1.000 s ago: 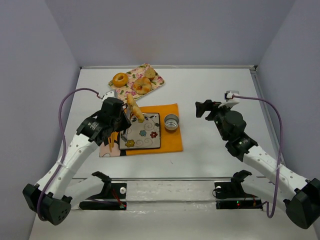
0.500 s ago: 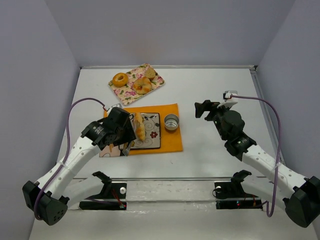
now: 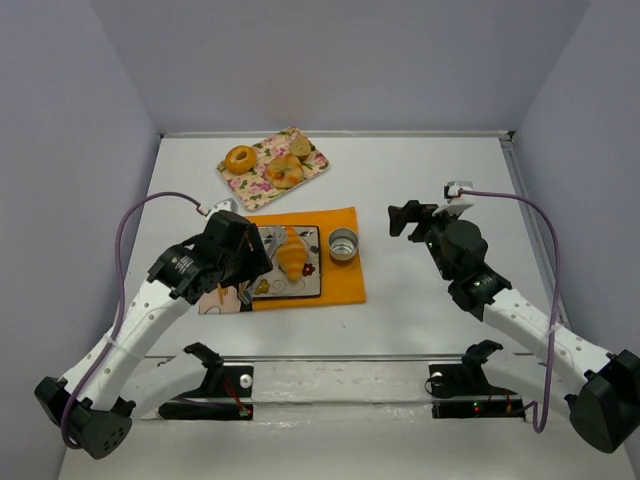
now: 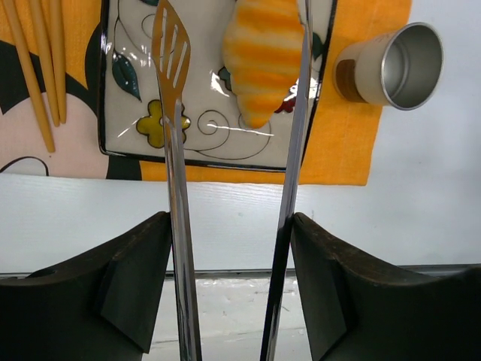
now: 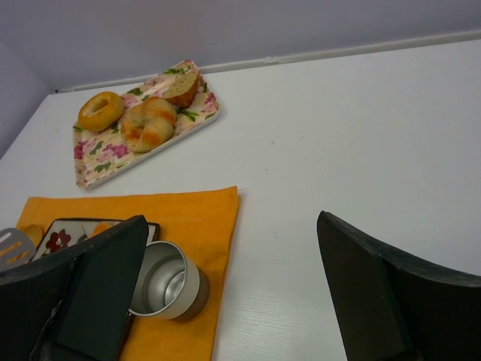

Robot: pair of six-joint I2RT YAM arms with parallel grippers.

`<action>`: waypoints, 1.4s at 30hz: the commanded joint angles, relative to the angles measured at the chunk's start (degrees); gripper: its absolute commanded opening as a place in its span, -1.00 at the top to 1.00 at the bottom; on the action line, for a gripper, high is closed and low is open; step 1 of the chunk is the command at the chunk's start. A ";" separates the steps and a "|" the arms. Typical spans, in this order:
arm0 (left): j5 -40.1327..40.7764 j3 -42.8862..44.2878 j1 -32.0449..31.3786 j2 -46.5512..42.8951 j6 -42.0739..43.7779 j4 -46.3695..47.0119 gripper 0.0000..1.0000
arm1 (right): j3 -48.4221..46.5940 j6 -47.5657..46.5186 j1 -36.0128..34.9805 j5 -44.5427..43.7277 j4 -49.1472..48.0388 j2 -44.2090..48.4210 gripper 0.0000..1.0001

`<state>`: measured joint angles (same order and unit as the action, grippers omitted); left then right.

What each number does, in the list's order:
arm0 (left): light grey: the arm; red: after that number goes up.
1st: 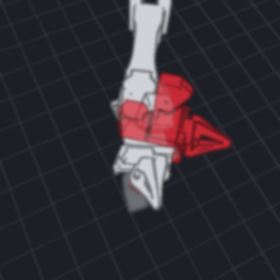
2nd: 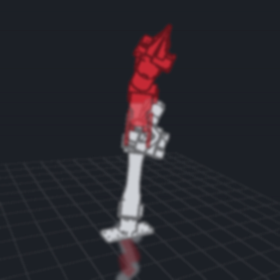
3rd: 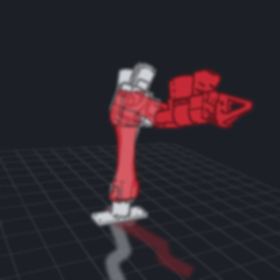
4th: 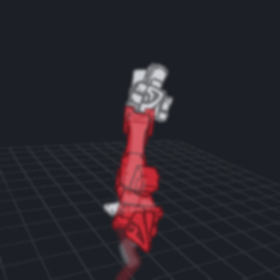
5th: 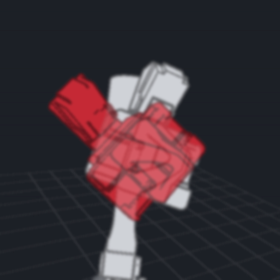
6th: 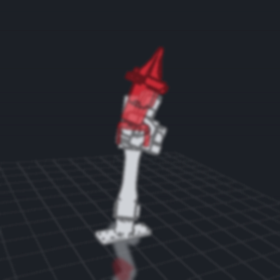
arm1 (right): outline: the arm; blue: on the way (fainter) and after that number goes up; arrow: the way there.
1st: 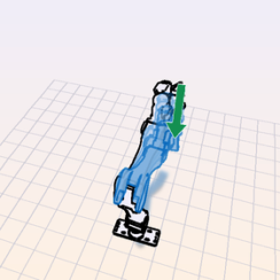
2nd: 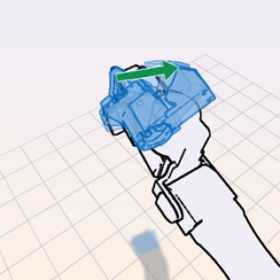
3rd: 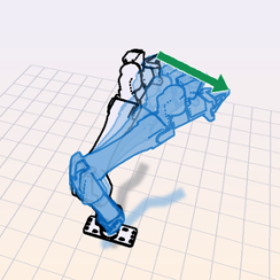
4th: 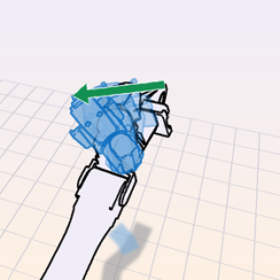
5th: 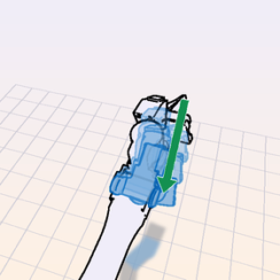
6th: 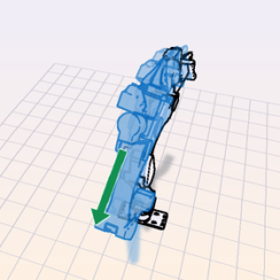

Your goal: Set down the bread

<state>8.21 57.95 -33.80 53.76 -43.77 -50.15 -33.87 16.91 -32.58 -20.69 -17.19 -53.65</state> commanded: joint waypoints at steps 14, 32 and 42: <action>17.59 10.42 -0.39 1.96 -0.44 5.93 -0.41 | -0.59 -0.03 0.23 0.30 -2.76 -0.40 -0.99; 20.11 25.80 31.58 37.45 25.01 32.28 -0.34 | -0.67 0.76 0.23 -9.46 -0.65 0.39 -0.99; 11.39 28.08 39.34 52.57 39.28 41.45 -0.50 | -1.99 -0.12 0.23 -11.30 -0.56 -3.04 -0.99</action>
<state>20.84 81.58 4.71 103.09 -11.84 -13.93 -33.85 17.72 -32.58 -29.63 -16.64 -55.64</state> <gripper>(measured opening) 0.746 0.995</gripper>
